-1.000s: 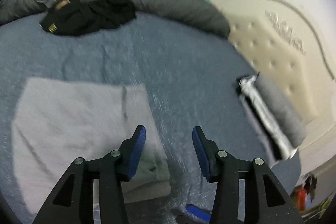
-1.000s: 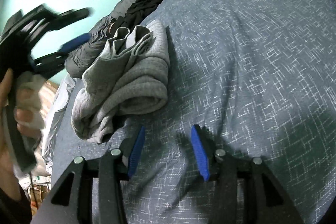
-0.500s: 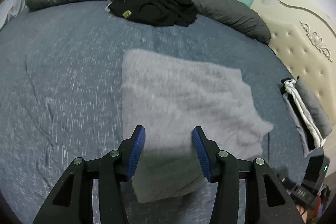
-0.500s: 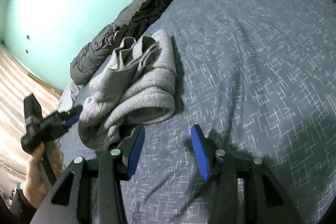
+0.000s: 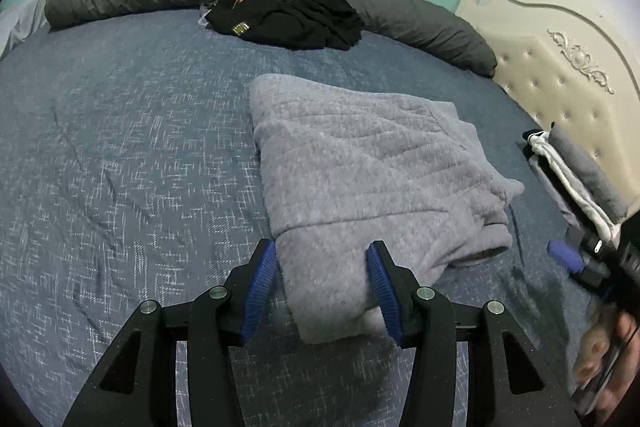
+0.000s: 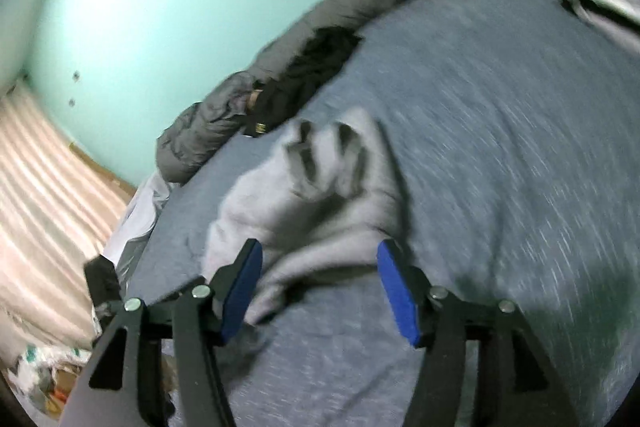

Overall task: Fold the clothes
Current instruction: 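Fold the sleeve ends over the bundle with the left gripper and release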

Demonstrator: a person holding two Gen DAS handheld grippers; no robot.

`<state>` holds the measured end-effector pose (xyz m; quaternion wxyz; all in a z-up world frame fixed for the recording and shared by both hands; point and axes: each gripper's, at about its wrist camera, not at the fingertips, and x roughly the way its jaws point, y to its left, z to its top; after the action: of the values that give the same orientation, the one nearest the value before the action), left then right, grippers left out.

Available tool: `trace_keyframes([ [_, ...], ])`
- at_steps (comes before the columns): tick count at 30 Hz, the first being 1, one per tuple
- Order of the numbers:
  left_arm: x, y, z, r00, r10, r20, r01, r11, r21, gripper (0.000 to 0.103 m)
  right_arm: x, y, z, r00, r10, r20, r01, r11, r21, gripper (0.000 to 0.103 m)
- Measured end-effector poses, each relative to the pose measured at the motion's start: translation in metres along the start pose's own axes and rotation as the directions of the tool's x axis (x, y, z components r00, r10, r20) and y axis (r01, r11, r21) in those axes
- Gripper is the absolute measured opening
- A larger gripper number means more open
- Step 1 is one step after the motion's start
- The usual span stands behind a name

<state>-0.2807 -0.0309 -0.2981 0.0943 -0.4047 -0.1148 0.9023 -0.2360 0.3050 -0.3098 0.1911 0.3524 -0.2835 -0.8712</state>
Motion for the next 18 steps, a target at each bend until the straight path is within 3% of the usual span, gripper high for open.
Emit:
trace_keyframes([
  [8,0.000,0.003,-0.003,1.000,-0.014,-0.013,0.014,1.000,0.015,0.055,0.051,0.050,0.048,0.998,-0.008,-0.055,0.001,0.992,-0.128,0.062],
  [14,0.003,0.005,-0.005,1.000,-0.021,-0.022,0.021,1.000,0.007,0.055,0.106,0.040,0.053,0.973,-0.145,-0.177,0.118,0.980,-0.158,0.062],
  [16,0.003,0.004,-0.004,0.999,-0.023,-0.023,0.023,1.000,0.012,0.055,0.108,0.033,0.048,0.971,-0.143,-0.190,0.117,0.983,-0.142,0.062],
  [18,0.003,0.005,-0.004,0.999,-0.027,-0.026,0.028,1.000,0.010,0.055,0.109,0.029,0.041,0.972,-0.138,-0.191,0.113,0.984,-0.137,0.052],
])
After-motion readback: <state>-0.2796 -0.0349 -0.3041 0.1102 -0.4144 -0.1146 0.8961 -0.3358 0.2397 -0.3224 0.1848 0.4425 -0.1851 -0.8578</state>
